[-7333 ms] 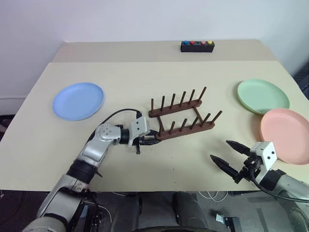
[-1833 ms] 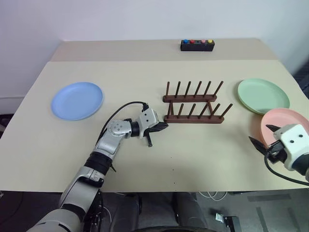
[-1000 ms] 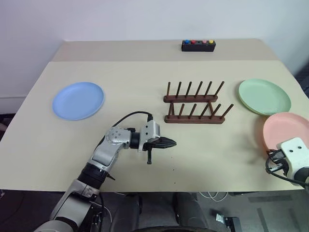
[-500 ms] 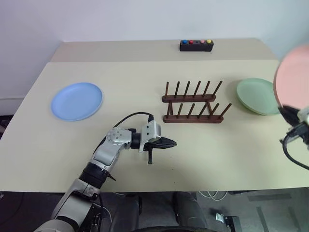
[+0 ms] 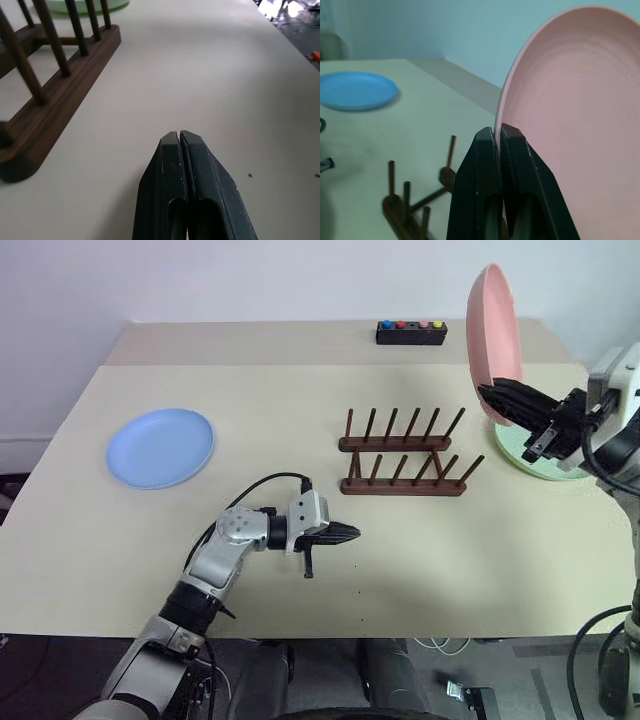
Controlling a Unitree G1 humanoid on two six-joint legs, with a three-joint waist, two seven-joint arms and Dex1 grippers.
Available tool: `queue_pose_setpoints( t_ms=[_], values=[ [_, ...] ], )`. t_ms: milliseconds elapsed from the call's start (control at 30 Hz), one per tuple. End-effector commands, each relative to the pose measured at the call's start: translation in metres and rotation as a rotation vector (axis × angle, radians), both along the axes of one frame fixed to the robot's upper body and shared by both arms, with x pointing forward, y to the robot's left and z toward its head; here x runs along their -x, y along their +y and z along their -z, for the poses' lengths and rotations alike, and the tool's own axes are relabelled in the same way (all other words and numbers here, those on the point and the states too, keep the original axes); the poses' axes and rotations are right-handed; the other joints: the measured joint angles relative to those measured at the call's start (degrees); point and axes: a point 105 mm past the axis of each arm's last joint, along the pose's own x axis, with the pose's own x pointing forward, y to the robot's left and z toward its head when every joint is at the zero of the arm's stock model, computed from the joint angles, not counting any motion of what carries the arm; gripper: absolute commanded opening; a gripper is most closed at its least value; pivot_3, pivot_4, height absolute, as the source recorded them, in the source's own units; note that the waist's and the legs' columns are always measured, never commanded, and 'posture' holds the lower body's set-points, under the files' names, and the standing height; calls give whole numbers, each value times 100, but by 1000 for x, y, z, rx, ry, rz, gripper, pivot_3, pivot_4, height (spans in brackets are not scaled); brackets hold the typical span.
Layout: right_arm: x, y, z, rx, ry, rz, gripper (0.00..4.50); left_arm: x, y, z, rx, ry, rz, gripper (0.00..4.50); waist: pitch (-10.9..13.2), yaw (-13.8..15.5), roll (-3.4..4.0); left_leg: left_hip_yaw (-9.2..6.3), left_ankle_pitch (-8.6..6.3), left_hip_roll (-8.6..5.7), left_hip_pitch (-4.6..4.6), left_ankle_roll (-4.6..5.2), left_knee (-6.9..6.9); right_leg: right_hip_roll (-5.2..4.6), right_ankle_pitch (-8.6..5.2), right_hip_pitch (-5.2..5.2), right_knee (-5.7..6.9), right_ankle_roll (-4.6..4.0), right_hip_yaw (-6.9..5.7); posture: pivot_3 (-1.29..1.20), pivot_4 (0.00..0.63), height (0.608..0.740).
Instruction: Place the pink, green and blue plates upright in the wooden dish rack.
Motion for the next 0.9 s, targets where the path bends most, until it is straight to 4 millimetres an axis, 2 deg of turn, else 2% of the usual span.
queue_pose_setpoints(
  t_ms=[33,333,600,900],
  values=[
    [12,7,-14,-116,3,-136,78,2,3,-11,23,-38,-23,0,0,-9,0,0,0,0,0,0,0,0,0,0,0,0,0,0,150,740],
    [22,6,-5,-261,126,-262,78,0,3,-14,16,-45,-32,0,0,-5,2,1,0,0,0,0,1,0,0,-1,1,0,0,0,150,740],
    [16,0,4,-324,183,-254,78,-1,4,-15,11,-49,-29,0,0,-12,2,1,0,0,0,0,-1,1,0,-4,2,0,0,0,150,740],
    [2,-16,16,-430,257,-220,78,-2,3,-15,4,-54,-28,0,-1,-12,3,1,0,0,-1,0,0,1,0,-4,2,0,0,0,150,740]
  ],
)
